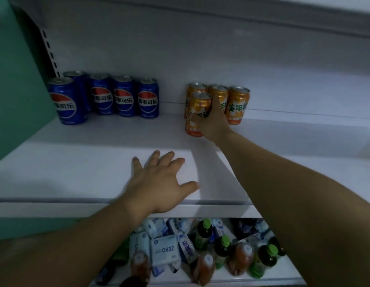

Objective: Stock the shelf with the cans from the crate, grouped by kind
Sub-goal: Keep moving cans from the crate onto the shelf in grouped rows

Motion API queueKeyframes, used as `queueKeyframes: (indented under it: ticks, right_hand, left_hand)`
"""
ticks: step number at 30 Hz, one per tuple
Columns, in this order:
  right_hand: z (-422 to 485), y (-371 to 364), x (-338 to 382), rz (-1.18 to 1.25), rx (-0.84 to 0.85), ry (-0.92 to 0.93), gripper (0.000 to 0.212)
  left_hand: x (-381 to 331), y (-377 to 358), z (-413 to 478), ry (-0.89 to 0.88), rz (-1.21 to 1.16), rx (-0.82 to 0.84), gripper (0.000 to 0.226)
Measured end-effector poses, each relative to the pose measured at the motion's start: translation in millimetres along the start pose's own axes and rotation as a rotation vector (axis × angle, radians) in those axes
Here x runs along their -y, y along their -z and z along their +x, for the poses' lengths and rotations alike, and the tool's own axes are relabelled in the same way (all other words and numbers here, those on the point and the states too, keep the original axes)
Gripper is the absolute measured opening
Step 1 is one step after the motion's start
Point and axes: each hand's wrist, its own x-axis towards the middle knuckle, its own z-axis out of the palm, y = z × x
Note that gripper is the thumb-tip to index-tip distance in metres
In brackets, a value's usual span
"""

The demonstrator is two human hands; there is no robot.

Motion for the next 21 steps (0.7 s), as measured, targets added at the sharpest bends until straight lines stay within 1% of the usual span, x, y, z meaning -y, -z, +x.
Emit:
queueKeyframes:
  ticks: [4, 8, 13, 15, 18, 21]
  right_hand:
    - [9, -6, 0, -0.022, -0.006, -0.003, 0.076]
    - [13, -9, 0, -0.094, -0.011, -0.020, 0.078]
    - [16, -7, -1, -0.119, -0.043, -0.015, 0.072]
    - [19, -9, -2, -0.098, -0.027, -0.023, 0.073]
    - [21, -10, 2, -0.074, 0.015, -0.041, 0.080]
    - [11, -1, 8, -0.135, 0.079, -0.080, 0.080]
  left_hand:
    - [0, 0, 1, -0.001, -0.016, 0.001, 0.083]
    - [1, 0, 0, -0.001, -0.020, 0.006, 0.082]
    - [2, 2, -1, -0.006, -0.012, -0.005, 0.080]
    - [1, 2, 0, -0.007, -0.022, -0.008, 0.081]
    - [3, 1, 2, 0.002, -0.021, 0.007, 0.082]
    - [5, 1, 5, 0.009, -0.025, 0.007, 0.083]
